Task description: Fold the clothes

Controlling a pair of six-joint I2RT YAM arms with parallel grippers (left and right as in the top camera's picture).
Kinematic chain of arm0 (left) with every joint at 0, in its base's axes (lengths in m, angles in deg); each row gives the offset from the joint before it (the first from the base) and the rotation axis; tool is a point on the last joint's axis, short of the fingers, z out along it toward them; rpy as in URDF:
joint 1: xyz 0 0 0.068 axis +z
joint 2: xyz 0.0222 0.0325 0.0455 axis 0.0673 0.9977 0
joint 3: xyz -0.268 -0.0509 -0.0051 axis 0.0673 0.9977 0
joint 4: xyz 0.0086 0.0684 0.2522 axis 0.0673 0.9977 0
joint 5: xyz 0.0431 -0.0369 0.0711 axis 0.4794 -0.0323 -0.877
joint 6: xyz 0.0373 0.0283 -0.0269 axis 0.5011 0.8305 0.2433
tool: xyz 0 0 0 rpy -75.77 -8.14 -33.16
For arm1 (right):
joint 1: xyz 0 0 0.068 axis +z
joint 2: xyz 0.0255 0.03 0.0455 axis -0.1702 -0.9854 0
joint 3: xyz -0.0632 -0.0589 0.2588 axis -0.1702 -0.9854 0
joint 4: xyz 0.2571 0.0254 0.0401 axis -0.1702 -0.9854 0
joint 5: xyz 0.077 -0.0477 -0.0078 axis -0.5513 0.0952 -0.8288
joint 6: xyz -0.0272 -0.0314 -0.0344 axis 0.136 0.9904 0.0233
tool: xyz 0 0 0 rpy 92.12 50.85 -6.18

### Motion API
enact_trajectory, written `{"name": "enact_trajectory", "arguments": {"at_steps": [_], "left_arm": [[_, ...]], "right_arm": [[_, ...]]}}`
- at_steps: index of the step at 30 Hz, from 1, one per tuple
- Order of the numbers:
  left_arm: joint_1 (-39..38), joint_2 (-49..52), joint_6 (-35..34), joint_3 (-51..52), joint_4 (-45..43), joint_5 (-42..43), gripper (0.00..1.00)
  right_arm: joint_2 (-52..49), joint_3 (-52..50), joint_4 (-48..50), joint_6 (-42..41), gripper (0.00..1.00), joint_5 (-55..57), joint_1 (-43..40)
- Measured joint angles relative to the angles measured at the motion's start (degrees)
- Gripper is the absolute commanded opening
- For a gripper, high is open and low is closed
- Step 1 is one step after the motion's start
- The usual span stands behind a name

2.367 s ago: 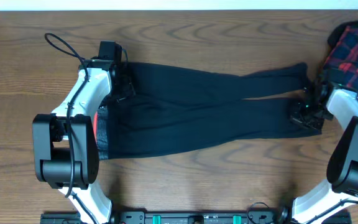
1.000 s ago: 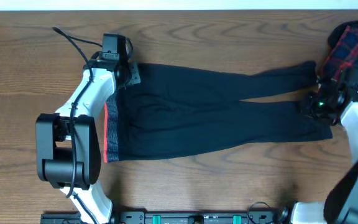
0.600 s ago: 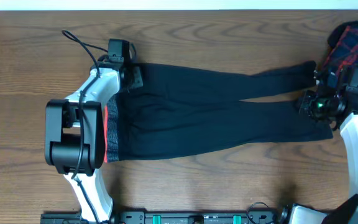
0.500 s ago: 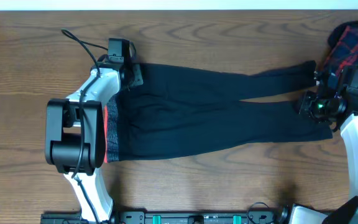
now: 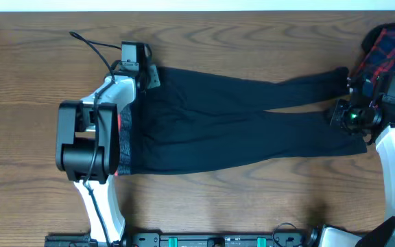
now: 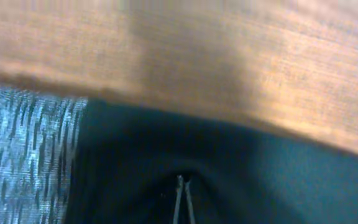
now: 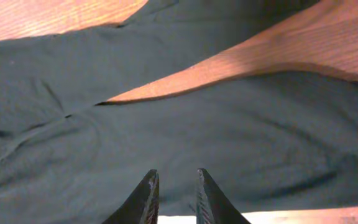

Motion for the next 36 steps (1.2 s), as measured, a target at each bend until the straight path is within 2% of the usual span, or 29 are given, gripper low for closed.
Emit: {"name": "enact_trajectory", "arguments": {"at_steps": [4,9,14,16,17,20,22,24,27,33,36], "left_arm": [[-0.02,0.98,0.0,0.0,-4.42,-1.29,0.06],[-0.02,1.05,-0.02,0.0,-5.79,-5.6,0.06],[0.31,1.05,-0.02,0.0,-6.75,-7.85,0.06],[0.48,1.05,0.0,0.0,-6.49,-7.98,0.06],[0.5,1.05,-0.02,0.0,-5.84,-7.91,0.06],[0.61,1.03,0.0,0.0,-3.21,-6.82,0.06],[0.68,0.2,0.02,-0.11,-0.87,-5.38,0.13],[0.68,-1.66,0.28,-0.11,2.58,-4.09,0.23],[0.66,-6.34,0.17,-0.09,7.17,-2.95,0.27],[0.66,-17.97,0.17,-0.28,15.93,-2.1,0.27],[0.66,-20.5,0.17,-0.33,19.74,-1.88,0.27]], "right_arm": [[0.0,-0.02,2.03,0.07,0.2,0.0,0.02],[0.0,-0.02,5.6,0.15,0.24,0.61,0.79],[-0.17,-0.02,10.51,0.2,0.38,2.99,1.9],[-0.96,-0.02,13.03,0.22,0.53,4.42,2.03],[-1.7,0.0,14.51,0.35,0.57,5.22,2.03],[-5.16,0.0,19.15,0.85,0.63,7.45,2.01],[-7.82,-0.02,22.67,1.29,0.66,8.46,1.92],[-10.95,-0.04,26.67,2.47,0.66,9.16,1.55],[-15.39,-0.04,32.89,4.42,0.66,9.73,0.52],[-25.0,-0.02,42.14,7.02,0.65,10.32,-1.57],[-28.98,-0.02,44.28,8.04,0.65,9.79,-2.54]]}}
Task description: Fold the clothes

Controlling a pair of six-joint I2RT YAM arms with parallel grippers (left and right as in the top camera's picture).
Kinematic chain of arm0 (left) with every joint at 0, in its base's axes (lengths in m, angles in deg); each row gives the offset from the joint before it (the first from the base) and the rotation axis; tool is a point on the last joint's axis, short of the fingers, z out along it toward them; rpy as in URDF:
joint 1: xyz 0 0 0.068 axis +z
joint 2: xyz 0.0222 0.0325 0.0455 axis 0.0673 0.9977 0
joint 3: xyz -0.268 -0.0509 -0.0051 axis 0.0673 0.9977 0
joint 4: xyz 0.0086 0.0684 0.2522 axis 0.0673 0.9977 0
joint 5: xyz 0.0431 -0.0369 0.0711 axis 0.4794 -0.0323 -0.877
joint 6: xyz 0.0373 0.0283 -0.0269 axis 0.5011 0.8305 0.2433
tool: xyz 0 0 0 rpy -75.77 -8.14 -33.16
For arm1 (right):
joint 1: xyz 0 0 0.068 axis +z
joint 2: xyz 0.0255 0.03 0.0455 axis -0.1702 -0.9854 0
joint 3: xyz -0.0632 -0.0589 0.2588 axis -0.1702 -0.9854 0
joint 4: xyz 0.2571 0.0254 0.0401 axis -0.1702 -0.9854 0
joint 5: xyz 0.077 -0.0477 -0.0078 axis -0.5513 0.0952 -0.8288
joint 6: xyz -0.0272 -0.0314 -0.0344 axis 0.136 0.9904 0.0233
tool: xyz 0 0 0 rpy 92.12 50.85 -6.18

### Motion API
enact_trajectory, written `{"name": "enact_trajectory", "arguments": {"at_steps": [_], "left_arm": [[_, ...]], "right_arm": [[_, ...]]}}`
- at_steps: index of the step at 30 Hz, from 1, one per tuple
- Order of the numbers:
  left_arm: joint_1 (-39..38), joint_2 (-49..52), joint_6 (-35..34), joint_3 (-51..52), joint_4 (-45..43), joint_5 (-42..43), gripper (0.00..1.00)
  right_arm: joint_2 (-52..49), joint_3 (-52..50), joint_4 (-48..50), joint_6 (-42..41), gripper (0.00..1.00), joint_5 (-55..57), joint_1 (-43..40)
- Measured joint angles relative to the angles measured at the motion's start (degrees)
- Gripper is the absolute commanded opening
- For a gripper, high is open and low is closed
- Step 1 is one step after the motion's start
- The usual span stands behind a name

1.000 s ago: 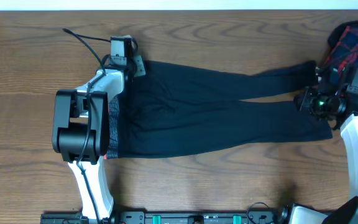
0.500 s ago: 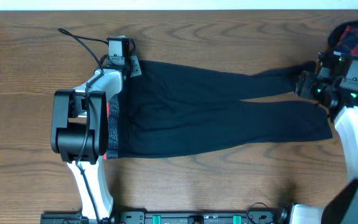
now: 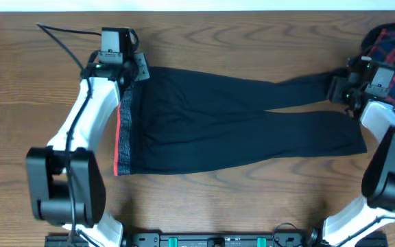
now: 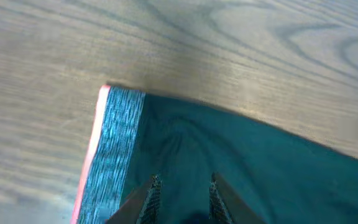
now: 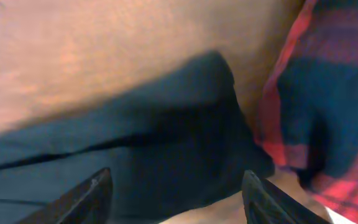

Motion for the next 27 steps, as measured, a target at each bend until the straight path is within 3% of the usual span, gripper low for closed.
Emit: {"name": "enact_trajectory", "arguments": {"at_steps": [8,12,19,27], "left_arm": [[0.02,-0.09,0.0,0.0,3.19,0.17,0.27],[0.0,-0.11,0.0,0.0,3.19,0.17,0.27],[0.0,-0.11,0.0,0.0,3.23,0.17,0.27],[0.0,-0.11,0.0,0.0,3.28,0.17,0.27]], "right_arm": [[-3.89,-0.02,1.99,0.61,0.65,-0.55,-3.58],[-4.11,-0.02,2.47,0.72,0.58,-0.81,-5.4],[-4.22,-0.02,2.97,0.74,0.64,-3.74,-5.84],[-4.74,-0.02,3.19,-1.27,0.49,-6.01,-5.55]]}}
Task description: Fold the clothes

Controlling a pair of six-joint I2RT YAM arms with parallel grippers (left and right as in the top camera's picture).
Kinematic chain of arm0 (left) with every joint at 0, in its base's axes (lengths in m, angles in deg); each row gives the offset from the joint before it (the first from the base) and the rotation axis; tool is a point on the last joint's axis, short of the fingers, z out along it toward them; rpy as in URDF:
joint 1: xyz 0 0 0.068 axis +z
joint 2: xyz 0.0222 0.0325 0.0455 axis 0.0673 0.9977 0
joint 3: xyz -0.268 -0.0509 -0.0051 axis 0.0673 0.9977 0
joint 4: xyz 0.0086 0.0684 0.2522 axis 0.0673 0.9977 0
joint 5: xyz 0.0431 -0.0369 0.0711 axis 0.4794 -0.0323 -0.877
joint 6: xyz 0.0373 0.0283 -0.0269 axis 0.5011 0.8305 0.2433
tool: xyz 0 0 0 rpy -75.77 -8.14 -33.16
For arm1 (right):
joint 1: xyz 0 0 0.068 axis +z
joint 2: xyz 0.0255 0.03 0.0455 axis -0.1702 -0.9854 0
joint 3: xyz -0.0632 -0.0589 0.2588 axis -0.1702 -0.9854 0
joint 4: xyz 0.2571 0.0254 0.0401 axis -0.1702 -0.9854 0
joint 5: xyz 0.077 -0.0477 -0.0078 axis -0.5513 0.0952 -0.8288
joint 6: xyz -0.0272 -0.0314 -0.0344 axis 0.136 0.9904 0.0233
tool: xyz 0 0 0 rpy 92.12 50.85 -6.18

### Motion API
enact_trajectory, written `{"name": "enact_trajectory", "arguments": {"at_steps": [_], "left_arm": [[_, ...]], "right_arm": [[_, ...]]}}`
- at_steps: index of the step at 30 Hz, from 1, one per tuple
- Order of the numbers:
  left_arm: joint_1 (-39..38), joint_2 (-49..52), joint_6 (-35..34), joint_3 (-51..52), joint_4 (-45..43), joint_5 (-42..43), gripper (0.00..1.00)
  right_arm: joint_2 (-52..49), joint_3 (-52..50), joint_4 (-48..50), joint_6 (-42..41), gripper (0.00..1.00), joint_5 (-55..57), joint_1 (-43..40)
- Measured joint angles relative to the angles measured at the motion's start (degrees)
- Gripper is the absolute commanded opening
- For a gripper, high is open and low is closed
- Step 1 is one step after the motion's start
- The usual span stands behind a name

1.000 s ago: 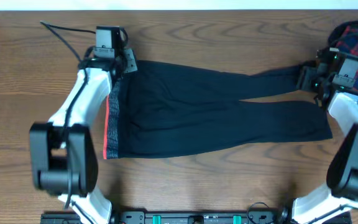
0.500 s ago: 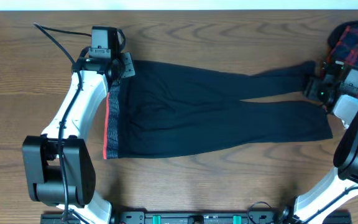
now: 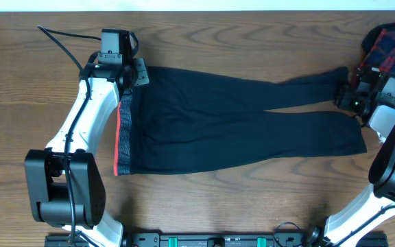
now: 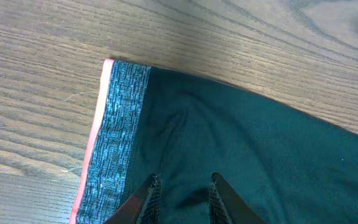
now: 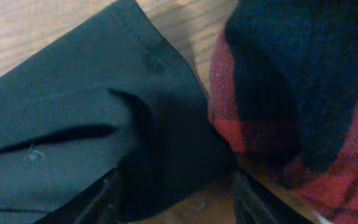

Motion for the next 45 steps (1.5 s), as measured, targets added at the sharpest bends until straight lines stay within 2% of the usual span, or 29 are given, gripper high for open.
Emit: {"name": "enact_trajectory", "arguments": {"at_steps": [2,4,5,12,16,21,27,30,40,45], "left_arm": [[0.0,0.0,0.0,0.0,-0.02,0.0,0.27],[0.0,0.0,0.0,0.02,0.02,0.0,0.27],[0.0,0.0,0.0,0.0,0.02,0.0,0.27],[0.0,0.0,0.0,0.0,0.02,0.0,0.27],[0.0,0.0,0.0,0.0,0.02,0.02,0.27],[0.0,0.02,0.0,0.0,0.02,0.02,0.27],[0.0,0.02,0.0,0.0,0.02,0.02,0.27],[0.0,0.02,0.0,0.0,0.02,0.0,0.27],[0.0,0.0,0.0,0.0,0.02,0.0,0.27],[0.0,0.0,0.0,0.0,0.02,0.0,0.27]], "right_arm": [[-0.52,0.15,0.68,-1.27,0.33,-0.17,0.04],[-1.07,0.48,0.96,-2.29,0.1,-0.55,0.04],[-1.31,0.63,0.98,-2.54,0.01,-0.59,0.04],[-1.53,1.14,-0.42,-4.11,0.01,-1.49,0.04],[0.66,1.22,-6.56,-4.5,0.01,-1.55,0.04],[8.74,-0.26,-17.81,-5.03,0.01,-1.27,0.17],[23.82,-0.33,-19.52,-5.33,0.01,-1.46,0.74],[27.76,-0.24,-19.43,-5.86,0.01,-1.14,1.64],[28.04,-0.26,-22.25,-7.87,0.01,2.23,5.9],[27.69,-0.26,-20.92,-10.69,0.01,9.03,8.04]]}}
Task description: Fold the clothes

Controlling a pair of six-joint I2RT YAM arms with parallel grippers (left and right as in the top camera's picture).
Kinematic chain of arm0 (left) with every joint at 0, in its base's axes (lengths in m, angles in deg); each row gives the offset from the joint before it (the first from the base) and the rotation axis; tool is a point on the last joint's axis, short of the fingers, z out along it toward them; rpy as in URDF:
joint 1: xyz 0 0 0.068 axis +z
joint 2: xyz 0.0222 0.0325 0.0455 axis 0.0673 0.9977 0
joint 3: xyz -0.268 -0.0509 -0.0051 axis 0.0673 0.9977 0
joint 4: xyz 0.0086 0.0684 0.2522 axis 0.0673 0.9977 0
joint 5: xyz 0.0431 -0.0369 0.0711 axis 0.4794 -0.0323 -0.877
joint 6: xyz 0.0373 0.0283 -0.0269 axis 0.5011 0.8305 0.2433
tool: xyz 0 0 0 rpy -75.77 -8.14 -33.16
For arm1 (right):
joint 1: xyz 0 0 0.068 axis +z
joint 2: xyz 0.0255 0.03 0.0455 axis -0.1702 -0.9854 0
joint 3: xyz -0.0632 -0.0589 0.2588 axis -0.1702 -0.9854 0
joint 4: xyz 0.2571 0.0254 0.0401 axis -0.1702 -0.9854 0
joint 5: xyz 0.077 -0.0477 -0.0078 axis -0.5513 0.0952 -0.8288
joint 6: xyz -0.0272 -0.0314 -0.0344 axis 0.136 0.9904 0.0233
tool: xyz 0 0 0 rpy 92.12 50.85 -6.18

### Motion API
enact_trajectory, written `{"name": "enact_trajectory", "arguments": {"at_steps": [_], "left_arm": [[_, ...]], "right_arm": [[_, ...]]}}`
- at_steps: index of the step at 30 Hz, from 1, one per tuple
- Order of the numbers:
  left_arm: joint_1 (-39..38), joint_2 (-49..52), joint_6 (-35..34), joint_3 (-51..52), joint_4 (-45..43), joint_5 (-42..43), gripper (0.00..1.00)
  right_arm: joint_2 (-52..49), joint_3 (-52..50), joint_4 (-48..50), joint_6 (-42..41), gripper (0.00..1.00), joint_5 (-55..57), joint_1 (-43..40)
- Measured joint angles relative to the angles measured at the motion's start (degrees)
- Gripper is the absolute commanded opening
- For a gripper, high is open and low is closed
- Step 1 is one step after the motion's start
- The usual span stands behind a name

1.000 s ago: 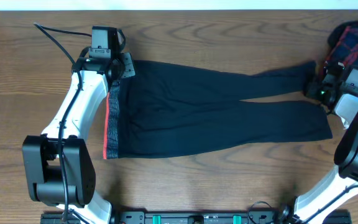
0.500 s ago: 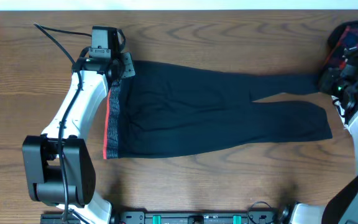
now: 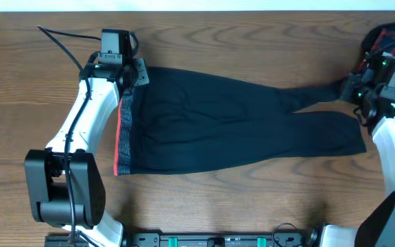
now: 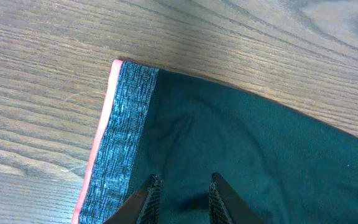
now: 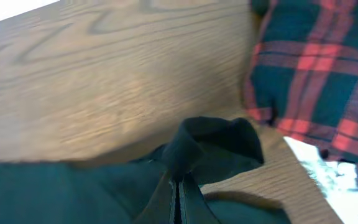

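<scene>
Dark leggings (image 3: 218, 123) lie flat across the table, with the grey, pink-edged waistband (image 3: 123, 137) at the left. My left gripper (image 3: 124, 74) sits at the far waistband corner. In the left wrist view it (image 4: 182, 186) is open, its fingers (image 4: 152, 190) resting on the dark cloth beside the waistband (image 4: 123, 130). My right gripper (image 3: 354, 89) is at the end of the far leg. The right wrist view shows it (image 5: 177, 186) shut on the bunched cuff (image 5: 219, 140), which is raised off the wood.
A red and dark plaid garment (image 3: 389, 41) is heaped at the far right corner, close beside my right gripper, and shows again as plaid garment (image 5: 316, 68). Bare wooden table (image 3: 252, 34) runs along the far side. The arm bases stand at the near edge.
My right gripper was open around the far leg's cuff beside the plaid garment; it is now shut on that cuff, lifted, and the far leg has drawn closer to the near leg. The left gripper has stayed put.
At first my left gripper was shut on cloth near the waistband and my right hung over the near leg. Then the left stood open at the far waistband corner and the right was wide open at the far cuff. The right settled around that cuff and now holds it.
</scene>
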Motion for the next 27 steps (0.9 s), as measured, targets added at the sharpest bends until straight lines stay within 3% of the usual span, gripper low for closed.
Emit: {"name": "enact_trajectory", "arguments": {"at_steps": [3,5,6,10,12,21,23,25,26,27], "left_arm": [[0.0,0.02,0.0,0.0,0.02,0.0,0.27],[0.0,0.0,0.0,0.0,0.0,0.02,0.27],[0.0,0.02,0.0,0.0,0.02,0.02,0.27],[0.0,0.02,0.0,0.0,0.48,0.02,0.27],[0.0,0.0,0.0,0.0,1.16,0.02,0.27],[0.0,0.02,0.0,0.0,1.51,0.02,0.27],[0.0,0.0,0.0,0.0,1.53,0.02,0.27],[0.0,0.02,0.0,0.0,1.51,0.02,0.27],[0.0,0.0,0.0,0.0,1.53,0.02,0.27],[0.0,0.0,0.0,0.0,1.51,0.02,0.27]], "right_arm": [[-1.57,0.02,2.91,-3.13,0.01,5.49,0.13],[-3.76,0.02,4.74,-4.79,0.08,9.18,0.02],[-5.09,0.02,5.01,-5.77,0.17,10.84,0.02],[-11.96,0.02,4.81,-8.33,0.82,14.75,-0.98],[-14.97,0.02,4.59,-8.17,0.98,14.16,-1.99],[-15.56,-0.07,5.16,-1.99,0.99,7.06,-3.45],[-14.75,-0.07,5.92,0.33,0.82,5.46,-3.45],[-13.92,-0.04,7.26,2.54,0.55,3.54,-3.45],[-13.49,-0.02,7.67,3.34,0.47,2.58,-3.45],[-13.14,0.0,7.8,4.22,0.46,2.01,-3.45]]}}
